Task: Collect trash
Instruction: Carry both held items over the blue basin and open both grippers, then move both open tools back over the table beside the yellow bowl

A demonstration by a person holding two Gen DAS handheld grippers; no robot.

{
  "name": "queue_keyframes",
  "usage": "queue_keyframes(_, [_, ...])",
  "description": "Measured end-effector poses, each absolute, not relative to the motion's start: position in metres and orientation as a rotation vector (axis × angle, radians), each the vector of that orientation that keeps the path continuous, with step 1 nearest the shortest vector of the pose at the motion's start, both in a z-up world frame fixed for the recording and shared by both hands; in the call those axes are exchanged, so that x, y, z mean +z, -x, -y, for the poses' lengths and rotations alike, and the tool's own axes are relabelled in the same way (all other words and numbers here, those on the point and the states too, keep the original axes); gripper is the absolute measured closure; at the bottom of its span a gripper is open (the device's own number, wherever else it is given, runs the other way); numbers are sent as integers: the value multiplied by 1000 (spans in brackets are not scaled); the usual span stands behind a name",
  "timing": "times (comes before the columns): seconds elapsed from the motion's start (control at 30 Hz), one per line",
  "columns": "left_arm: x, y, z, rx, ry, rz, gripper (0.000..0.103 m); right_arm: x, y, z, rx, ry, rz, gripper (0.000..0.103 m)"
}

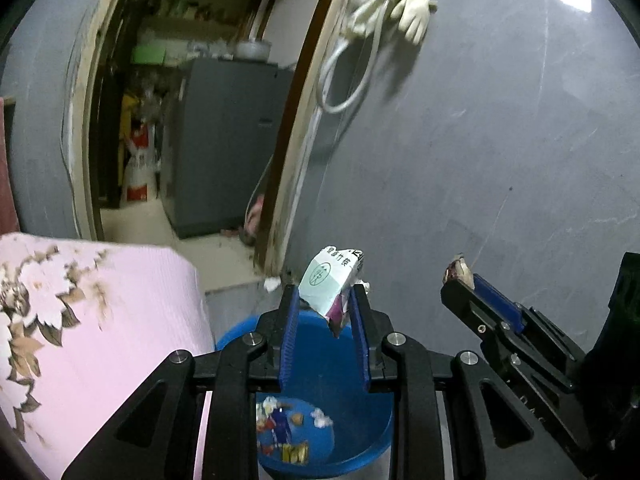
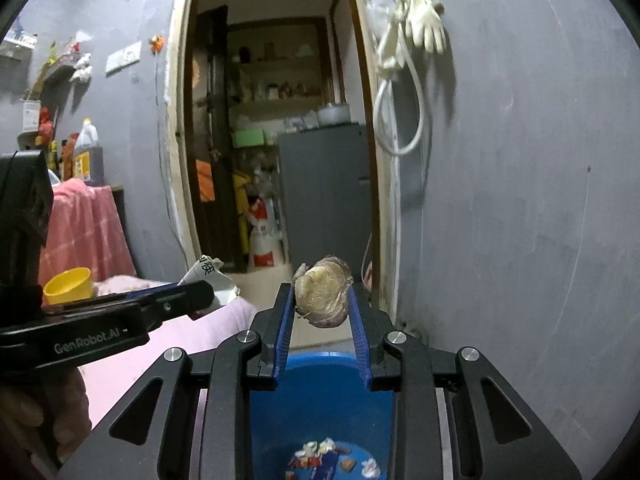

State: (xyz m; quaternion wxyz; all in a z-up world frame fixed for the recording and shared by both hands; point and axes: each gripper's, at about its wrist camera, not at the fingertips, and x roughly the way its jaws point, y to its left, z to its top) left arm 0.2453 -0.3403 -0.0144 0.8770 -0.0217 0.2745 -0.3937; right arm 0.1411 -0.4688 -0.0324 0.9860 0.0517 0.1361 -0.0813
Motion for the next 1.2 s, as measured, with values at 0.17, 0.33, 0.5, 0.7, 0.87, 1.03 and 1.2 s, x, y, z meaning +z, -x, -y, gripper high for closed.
queue_keyframes(0.17, [-39, -255, 356, -804, -1, -666, 77, -53, -151, 481, -172, -154, -353, 77])
queue_keyframes(0.33, [-63, -269, 366, -791, -11, -772, 74, -70, -164, 493, -169, -210, -438, 76])
queue_keyframes(0.5, [-72, -275, 363, -779, 8, -813, 67, -78, -168, 499, -174, -242, -483, 76])
queue_keyframes(0.7, [-63, -269, 350, -756, 18, -763, 58, -75, -167, 497, -172, -238, -487, 73])
queue_keyframes(0.87, [-51, -265, 334, -704, 36, -711, 48, -66, -168, 494, -173, -233, -470, 70])
queue_keyframes(1.03, [-36, -259, 312, -660, 47, -656, 37, -50, -159, 484, -165, -215, -419, 56])
queue_keyframes(1.2, [-17, -246, 286, -618, 54, -551, 26, -29, -150, 469, -156, -179, -356, 46])
